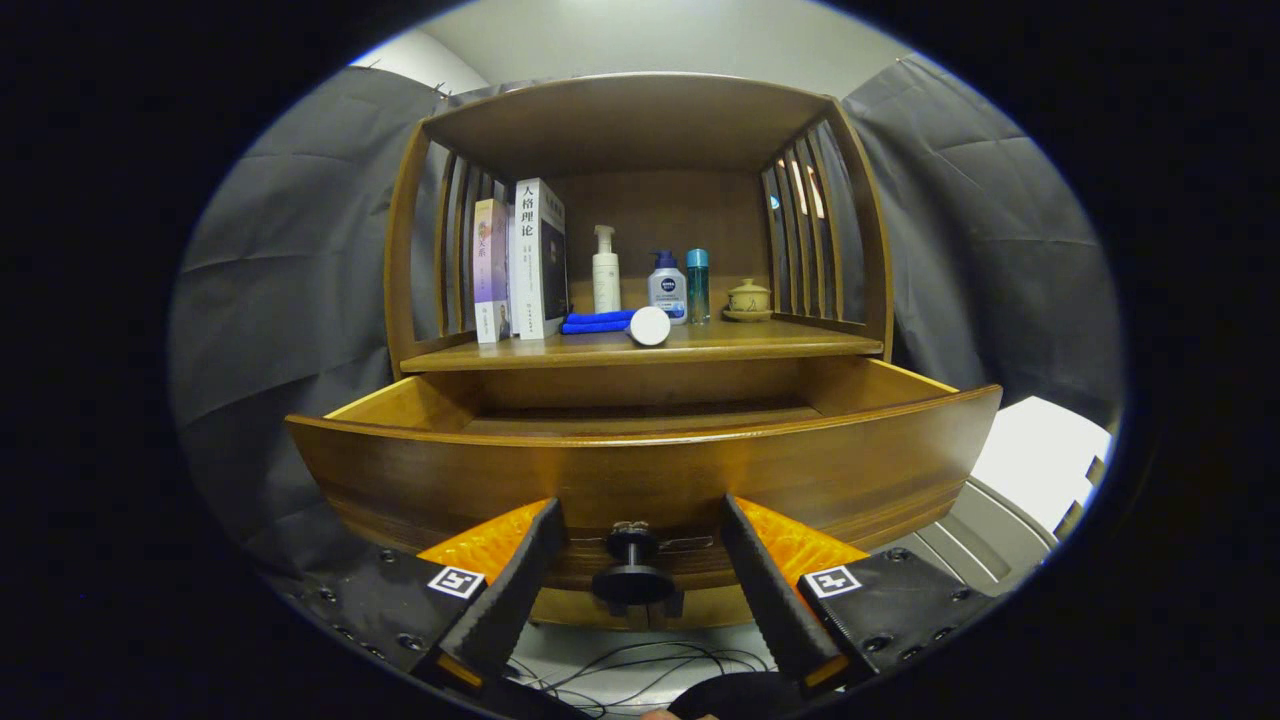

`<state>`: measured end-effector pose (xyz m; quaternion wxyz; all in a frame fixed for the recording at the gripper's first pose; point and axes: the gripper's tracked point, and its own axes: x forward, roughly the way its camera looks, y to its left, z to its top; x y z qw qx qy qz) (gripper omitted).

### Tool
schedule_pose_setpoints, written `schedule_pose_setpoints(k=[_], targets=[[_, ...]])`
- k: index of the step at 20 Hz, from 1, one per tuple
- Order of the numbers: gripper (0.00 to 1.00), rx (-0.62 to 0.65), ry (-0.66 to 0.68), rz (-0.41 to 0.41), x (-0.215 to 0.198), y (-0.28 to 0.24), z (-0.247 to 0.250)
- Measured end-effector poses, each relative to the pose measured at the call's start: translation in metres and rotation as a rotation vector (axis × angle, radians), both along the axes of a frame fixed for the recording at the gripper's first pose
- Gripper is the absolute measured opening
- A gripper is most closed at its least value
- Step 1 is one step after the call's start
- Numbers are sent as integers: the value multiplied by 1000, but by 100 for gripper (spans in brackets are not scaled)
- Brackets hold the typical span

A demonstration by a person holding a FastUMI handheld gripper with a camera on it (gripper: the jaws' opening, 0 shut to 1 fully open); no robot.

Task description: Pull open the drawer, take out the items inside it, and place them on the countertop above the cabinet.

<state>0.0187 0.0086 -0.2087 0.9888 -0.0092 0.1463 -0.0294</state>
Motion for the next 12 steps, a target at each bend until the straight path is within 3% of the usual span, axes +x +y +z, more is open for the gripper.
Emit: schedule_pose_setpoints(k=[12], targets=[[100, -34, -7, -30, 81, 0, -2]])
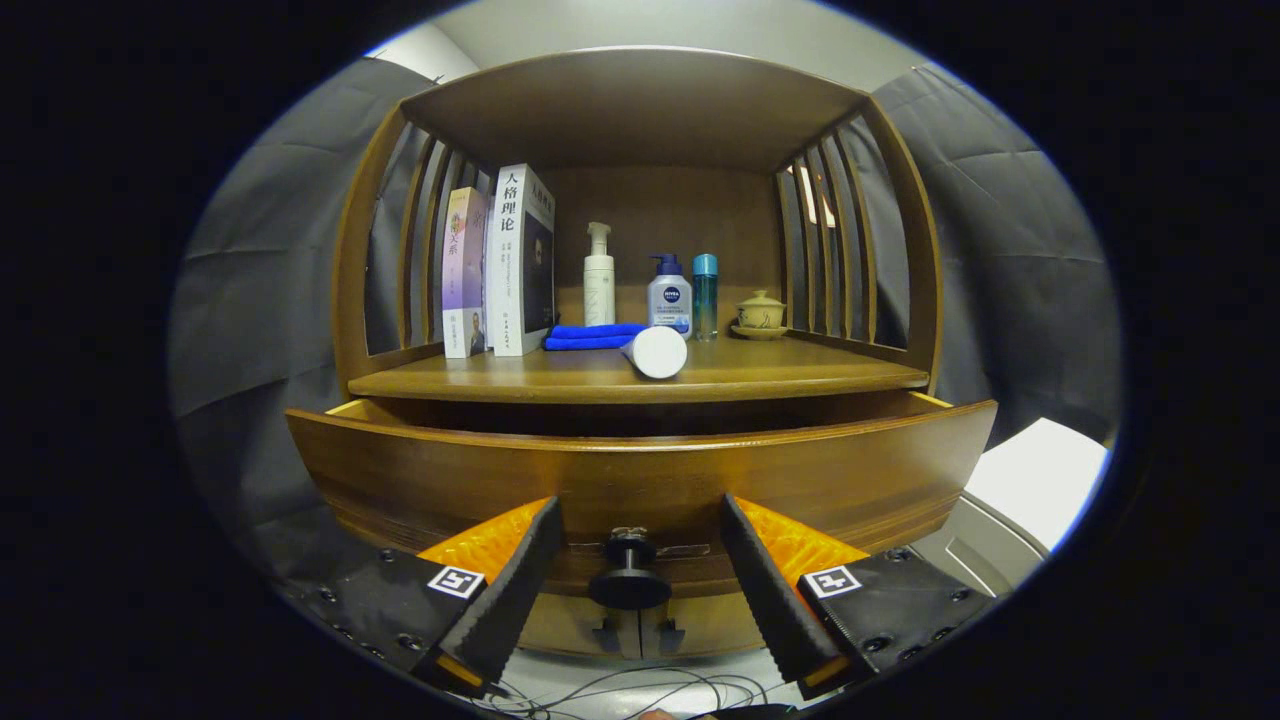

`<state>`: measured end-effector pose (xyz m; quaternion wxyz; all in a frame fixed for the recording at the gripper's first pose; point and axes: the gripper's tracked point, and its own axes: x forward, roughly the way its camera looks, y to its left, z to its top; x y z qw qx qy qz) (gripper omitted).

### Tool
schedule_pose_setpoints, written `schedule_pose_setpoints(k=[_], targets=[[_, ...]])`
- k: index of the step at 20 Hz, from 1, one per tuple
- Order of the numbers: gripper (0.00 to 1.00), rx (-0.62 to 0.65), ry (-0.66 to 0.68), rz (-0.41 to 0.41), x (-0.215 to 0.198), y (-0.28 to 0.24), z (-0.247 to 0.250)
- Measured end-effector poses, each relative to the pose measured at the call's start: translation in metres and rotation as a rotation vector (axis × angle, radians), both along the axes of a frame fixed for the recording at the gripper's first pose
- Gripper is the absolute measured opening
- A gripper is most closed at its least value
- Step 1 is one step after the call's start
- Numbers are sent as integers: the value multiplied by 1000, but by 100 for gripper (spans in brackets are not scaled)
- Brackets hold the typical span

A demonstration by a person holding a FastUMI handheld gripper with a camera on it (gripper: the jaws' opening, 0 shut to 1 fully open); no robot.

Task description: Pull open the drawer, take out the items inside it, and place them on the countertop above the cabinet.

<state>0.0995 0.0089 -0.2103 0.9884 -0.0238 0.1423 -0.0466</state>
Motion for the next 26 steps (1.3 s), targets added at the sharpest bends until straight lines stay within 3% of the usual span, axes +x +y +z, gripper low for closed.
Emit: schedule_pose_setpoints(k=[11, 19, 21, 26], targets=[[98, -63, 0, 11, 64, 7, 2], [97, -84, 0, 1, 62, 3, 2], [99, -84, -19, -12, 54, 1, 13], [98, -83, -120, 43, 19, 19, 68]])
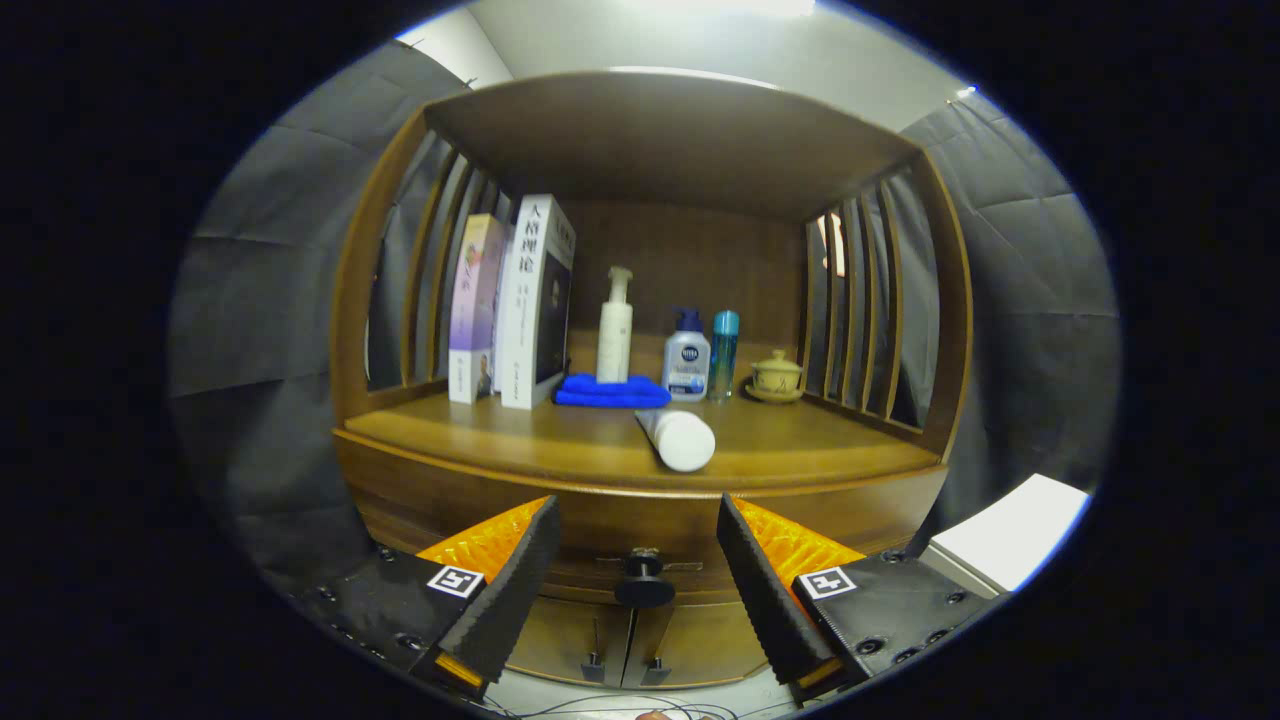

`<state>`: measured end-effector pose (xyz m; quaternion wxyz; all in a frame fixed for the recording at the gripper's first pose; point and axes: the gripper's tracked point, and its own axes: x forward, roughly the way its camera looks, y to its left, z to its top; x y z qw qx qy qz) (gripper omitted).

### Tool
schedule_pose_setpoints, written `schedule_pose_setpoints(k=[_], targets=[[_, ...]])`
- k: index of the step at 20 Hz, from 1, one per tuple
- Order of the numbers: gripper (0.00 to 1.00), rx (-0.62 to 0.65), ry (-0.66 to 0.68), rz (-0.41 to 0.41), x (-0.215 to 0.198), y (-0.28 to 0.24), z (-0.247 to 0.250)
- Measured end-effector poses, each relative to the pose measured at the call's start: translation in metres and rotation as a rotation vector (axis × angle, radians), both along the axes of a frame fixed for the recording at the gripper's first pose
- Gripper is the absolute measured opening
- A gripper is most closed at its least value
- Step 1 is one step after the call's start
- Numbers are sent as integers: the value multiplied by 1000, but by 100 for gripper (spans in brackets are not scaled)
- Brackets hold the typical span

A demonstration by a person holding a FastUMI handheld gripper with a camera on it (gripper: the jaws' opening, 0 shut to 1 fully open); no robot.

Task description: Pull open the drawer, take out the items inside it, and place them on the countertop above the cabinet.

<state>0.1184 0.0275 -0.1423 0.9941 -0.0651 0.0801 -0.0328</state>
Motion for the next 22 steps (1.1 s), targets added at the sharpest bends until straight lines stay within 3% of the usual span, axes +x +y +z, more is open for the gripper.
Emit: schedule_pose_setpoints(k=[4, 16, 22], targets=[[98, -3, -92, 36, -31, 5, 57], [98, 74, -262, -40, -142, -55, 189], [98, 89, -295, -34, -172, -68, 217]])
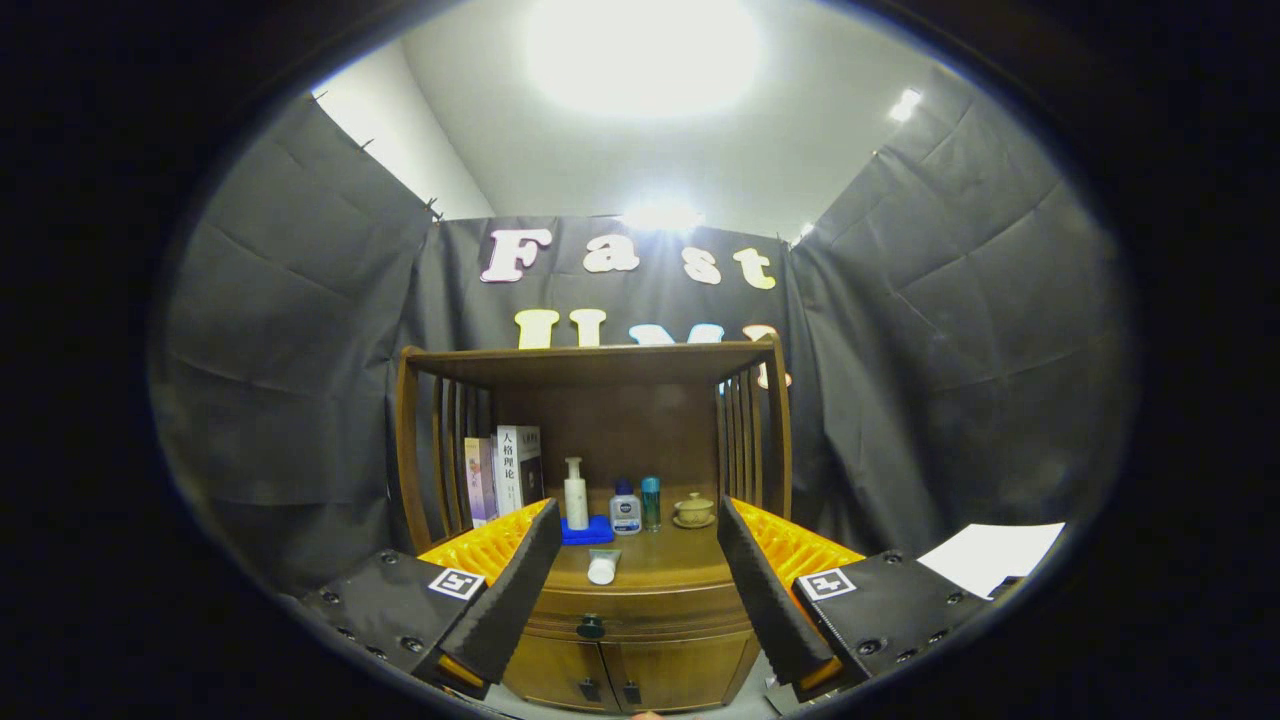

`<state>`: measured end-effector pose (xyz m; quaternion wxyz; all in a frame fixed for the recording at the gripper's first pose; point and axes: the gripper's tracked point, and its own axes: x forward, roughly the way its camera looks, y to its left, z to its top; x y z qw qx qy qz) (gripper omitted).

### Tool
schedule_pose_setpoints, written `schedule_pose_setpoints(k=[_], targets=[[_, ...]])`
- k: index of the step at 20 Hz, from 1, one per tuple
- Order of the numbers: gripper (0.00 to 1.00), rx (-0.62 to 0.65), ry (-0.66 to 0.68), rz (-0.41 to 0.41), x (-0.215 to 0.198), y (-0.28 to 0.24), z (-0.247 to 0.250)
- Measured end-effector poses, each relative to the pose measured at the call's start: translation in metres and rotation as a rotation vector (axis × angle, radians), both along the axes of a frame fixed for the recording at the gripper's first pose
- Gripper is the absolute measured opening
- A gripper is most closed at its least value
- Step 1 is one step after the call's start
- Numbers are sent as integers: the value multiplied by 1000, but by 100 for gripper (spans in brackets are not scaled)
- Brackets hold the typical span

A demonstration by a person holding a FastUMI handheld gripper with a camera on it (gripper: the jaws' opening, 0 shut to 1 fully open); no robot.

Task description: Pull open the drawer, take out the items inside it, and place them on the countertop above the cabinet.

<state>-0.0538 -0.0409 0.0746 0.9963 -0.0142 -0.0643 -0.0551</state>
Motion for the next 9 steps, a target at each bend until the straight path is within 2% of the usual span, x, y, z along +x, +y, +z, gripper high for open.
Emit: schedule_pose_setpoints(k=[9], targets=[[98, 9, 9, 41, -3, 7, -8]])
